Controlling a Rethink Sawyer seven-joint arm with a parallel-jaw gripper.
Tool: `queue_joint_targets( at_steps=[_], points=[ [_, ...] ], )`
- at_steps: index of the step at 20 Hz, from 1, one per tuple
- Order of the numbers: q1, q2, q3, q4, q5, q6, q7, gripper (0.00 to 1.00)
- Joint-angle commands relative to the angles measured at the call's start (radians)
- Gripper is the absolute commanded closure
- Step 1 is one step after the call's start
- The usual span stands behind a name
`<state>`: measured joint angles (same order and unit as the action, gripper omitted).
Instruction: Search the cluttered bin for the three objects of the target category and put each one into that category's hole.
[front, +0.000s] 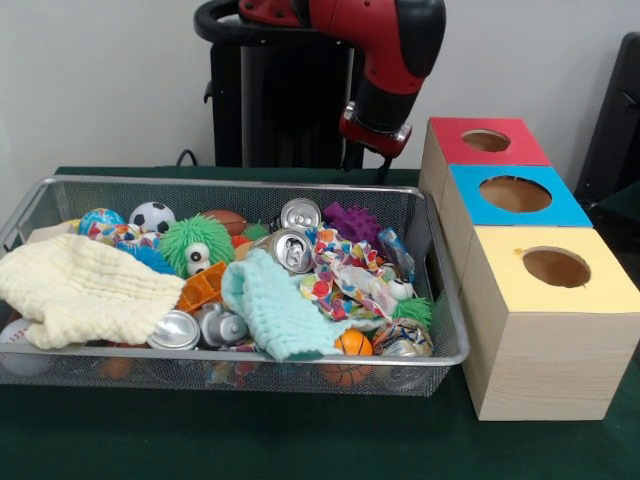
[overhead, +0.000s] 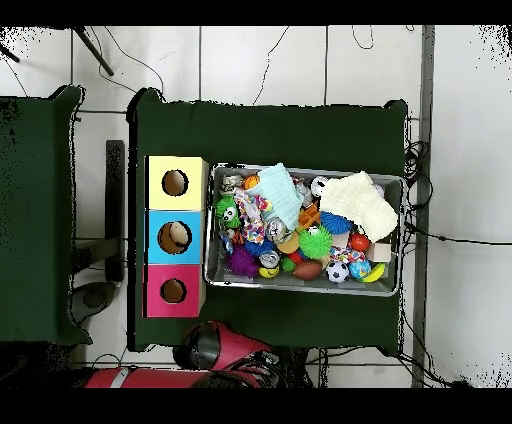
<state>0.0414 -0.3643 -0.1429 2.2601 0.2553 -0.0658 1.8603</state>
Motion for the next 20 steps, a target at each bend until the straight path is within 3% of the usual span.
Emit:
queue_joint_targets(
  at_steps=[1,6,10,15,20],
  points=[
    [-0.055,0.020,0.114,0.027,-0.032,-0.145,0.261,0.00],
    [-0.134,0.067,0.113,0.043,-0.107,-0.221,0.269,0.00],
    [-0.150,0.067,0.089,0.033,-0.139,-0.213,0.236,0.00],
    [-0.145,0.046,0.095,0.026,-0.102,-0.194,0.271,0.00],
    [-0.135,0.047,0.115,0.031,-0.040,-0.272,0.378,0.00]
  ],
)
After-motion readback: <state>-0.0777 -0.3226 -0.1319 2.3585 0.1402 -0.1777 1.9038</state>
